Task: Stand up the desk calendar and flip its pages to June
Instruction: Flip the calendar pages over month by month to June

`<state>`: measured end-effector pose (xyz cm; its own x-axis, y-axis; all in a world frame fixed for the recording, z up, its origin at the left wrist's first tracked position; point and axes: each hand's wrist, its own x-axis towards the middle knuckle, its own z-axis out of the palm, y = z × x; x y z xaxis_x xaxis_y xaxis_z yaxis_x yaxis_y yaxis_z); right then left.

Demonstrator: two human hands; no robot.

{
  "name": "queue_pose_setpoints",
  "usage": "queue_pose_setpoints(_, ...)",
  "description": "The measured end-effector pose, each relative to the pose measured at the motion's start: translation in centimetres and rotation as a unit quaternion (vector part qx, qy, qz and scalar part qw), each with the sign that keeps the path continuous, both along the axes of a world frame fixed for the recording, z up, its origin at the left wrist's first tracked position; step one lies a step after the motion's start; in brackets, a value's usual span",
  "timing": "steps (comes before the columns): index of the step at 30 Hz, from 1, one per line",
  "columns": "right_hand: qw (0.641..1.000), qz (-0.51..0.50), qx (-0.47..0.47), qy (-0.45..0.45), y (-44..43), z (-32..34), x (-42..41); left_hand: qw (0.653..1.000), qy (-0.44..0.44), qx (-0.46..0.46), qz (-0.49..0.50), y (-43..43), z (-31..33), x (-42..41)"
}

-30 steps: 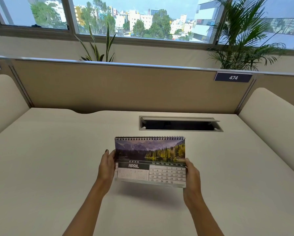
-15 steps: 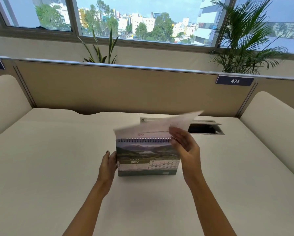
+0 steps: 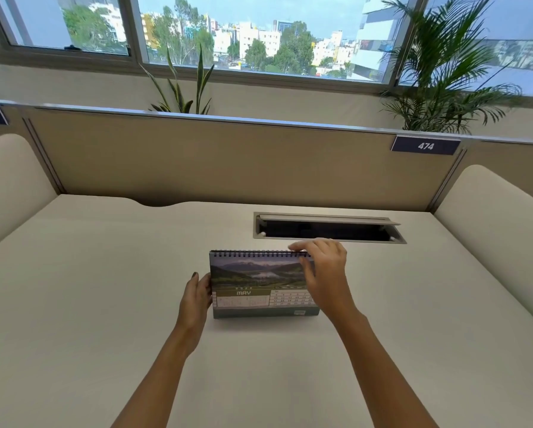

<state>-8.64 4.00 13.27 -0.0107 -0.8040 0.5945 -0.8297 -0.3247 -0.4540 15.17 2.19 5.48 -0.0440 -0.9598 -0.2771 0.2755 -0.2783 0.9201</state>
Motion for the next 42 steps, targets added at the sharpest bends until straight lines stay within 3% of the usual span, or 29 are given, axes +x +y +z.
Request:
queue_pose_setpoints(4,0.999,-0.024,-0.027,-0.011,0.0,-0.1,0.3,1.000,-0.001,-0.003,0.001,0.1,0.3,-0.2)
queue_pose_setpoints(7,0.985,-0.099,-0.077,-0.118,1.0,-0.8,0.9,1.000,0.002,-0.006,0.000,0.2,0.4,-0.3)
queue_pose_setpoints(10,0.948,-0.195,-0.097,-0.231,2.2,-1.7,1.2,1.000,-0.001,-0.012,-0.004,0.3,0.7,-0.5)
queue_pose_setpoints(16,0.888,-0.214,0.037,-0.405,4.3,-4.5,0.8,1.000,0.001,-0.015,-0.005,0.4,0.8,-0.4)
queue_pose_setpoints(21,0.880,-0.199,0.092,-0.422,4.6,-5.9,0.5,1.000,0.001,-0.015,-0.003,0.5,0.8,-0.6)
queue_pose_setpoints(42,0.886,-0.208,0.070,-0.407,5.4,-5.3,-1.0,1.000,-0.009,-0.021,-0.011,0.7,0.8,-0.5)
